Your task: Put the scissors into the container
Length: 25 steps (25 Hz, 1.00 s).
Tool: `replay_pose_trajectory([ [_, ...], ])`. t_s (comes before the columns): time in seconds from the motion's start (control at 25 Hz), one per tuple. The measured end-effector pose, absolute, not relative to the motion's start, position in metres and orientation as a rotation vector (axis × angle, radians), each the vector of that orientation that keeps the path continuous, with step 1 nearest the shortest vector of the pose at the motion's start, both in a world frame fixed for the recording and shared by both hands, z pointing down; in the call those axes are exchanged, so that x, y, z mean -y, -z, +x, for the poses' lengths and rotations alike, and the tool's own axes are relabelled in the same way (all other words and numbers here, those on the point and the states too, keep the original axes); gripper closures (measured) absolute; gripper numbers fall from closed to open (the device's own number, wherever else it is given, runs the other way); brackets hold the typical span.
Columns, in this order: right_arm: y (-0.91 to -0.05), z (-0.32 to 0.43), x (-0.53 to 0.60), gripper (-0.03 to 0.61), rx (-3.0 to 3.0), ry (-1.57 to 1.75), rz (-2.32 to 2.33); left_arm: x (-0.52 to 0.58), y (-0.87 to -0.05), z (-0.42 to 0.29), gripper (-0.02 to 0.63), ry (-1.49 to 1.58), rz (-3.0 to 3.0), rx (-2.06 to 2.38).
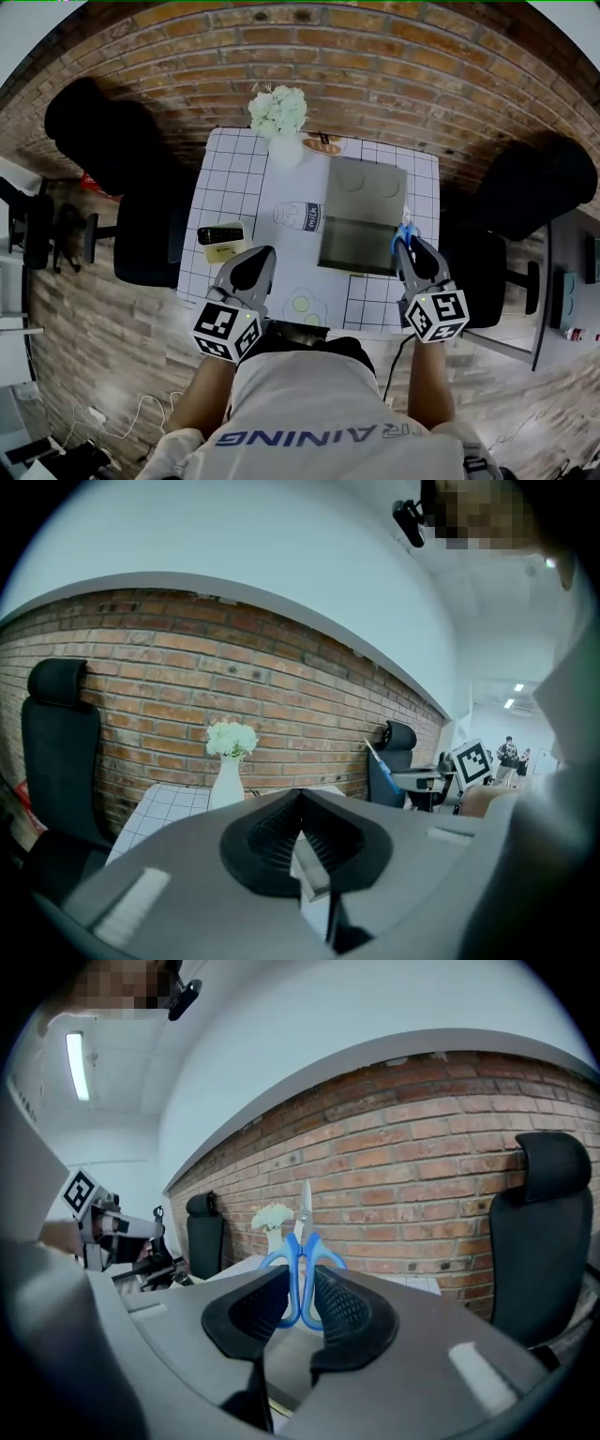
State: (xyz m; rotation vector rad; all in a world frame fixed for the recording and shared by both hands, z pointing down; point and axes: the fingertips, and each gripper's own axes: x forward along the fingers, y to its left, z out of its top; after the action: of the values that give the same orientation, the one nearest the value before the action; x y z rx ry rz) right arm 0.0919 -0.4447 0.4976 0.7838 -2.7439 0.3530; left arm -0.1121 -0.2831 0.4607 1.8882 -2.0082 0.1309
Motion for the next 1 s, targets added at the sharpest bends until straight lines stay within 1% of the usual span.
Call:
replay_pose_trajectory([
  [0.2, -0.573, 0.071, 0.431, 0.476, 2.504, -0.315, 0.575, 0.282, -0.467, -0.119, 0.614, -0.141, 1.869, 2.003],
  [0.44, -0.656, 0.061, 0.414, 0.476, 2.224, -0.122, 0.45, 0.278, -0.474, -0.123, 0.614, -0.129, 1.83, 1.996],
  [0.56, -0.692, 0.06, 0.404, 0.476, 2.127, -0.129, 0.368, 0.274, -0.477, -0.124, 0.614, -0.139, 1.816, 1.991],
  [1.0, -0.744, 0.048, 0.413, 0.474, 1.925, -0.173, 0.364, 0.253, -0.48, -0.135, 0.614, -0.156, 1.792, 1.982],
])
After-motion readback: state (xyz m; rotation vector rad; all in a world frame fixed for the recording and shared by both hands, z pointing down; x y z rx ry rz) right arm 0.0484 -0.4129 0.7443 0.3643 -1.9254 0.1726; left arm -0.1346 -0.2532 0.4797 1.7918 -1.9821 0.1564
